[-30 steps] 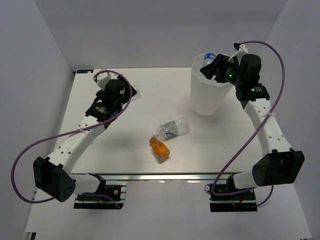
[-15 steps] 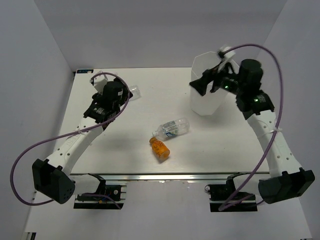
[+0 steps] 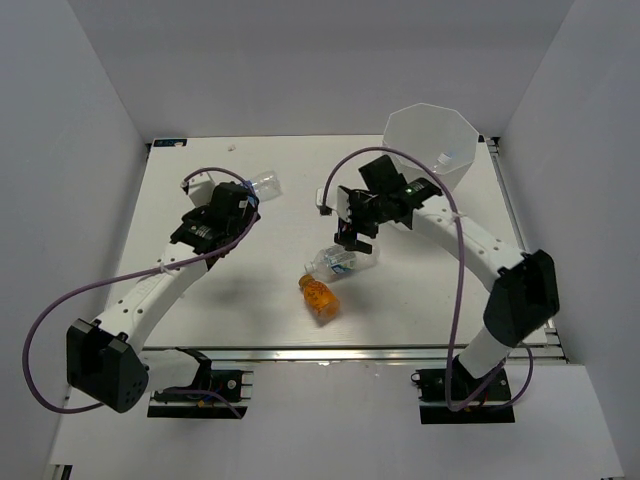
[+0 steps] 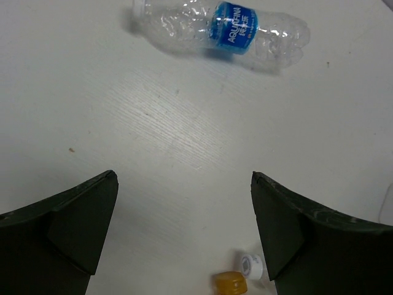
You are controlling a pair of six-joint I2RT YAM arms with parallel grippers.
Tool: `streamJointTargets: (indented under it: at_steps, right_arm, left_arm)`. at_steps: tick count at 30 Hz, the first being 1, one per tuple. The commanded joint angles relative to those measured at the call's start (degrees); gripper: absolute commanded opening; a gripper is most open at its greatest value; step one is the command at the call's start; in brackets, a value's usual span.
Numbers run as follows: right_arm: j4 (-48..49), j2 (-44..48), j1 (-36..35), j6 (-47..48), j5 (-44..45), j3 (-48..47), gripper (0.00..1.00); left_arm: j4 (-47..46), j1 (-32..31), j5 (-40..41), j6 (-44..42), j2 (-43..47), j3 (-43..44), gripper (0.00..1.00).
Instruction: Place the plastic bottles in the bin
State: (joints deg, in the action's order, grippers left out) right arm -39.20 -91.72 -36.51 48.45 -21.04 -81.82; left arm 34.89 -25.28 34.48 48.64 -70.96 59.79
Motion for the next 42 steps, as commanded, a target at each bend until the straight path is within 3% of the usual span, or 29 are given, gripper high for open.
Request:
streamJointTargets:
  at_steps: [1,7,14,27,30,31,34,37,42]
  right_arm:
    - [-5.27,-3.28,-1.10,10.86,2.66,-3.43,0.89]
    - [-6.51,-8.03,-1.81,17.12,3.46,-2.47,0.89]
    - [4.65,-10.84,-2.68,13.60,5.04,1.22,0.89]
    - [6.76,-22.61,-3.48,7.46,-0.58,-2.99,0.88]
    - [8.08,-24.38,-3.48,3.59,-0.32,-5.88,0.73]
    - [8.52,-24.47,-3.48,2.63,-0.15,-6.68,0.59]
    - [12.80,-22.28,-3.48,-0.45,3.53,-6.95,0.43]
    - [21.59,-16.04,-3.39,-5.62,14.50,-5.37,0.32]
    - [27.58,-7.79,-3.13,-13.17,22.69,-10.89,0.25]
  left_arm:
    - [2.28,0.32,-0.03,1.28,2.23,-0.99,0.98]
    - [3.43,0.67,-0.11,1.02,1.53,-1.78,0.98]
    - [1.76,1.11,-2.48,-0.91,0.74,-1.08,0.98]
    - [1.85,1.99,-3.98,0.22,0.99,-2.75,0.98]
    - [0.26,1.99,-5.47,-0.04,0.82,-3.80,0.98]
    - [0.35,1.99,-5.91,-0.39,0.21,-3.46,0.98]
    - [1.23,1.99,-6.27,-0.92,-0.58,-2.75,0.98]
    - [1.58,1.99,-6.79,-1.80,-0.76,-2.31,0.98]
    - [-0.08,1.90,-8.72,-3.81,1.26,-3.89,0.98]
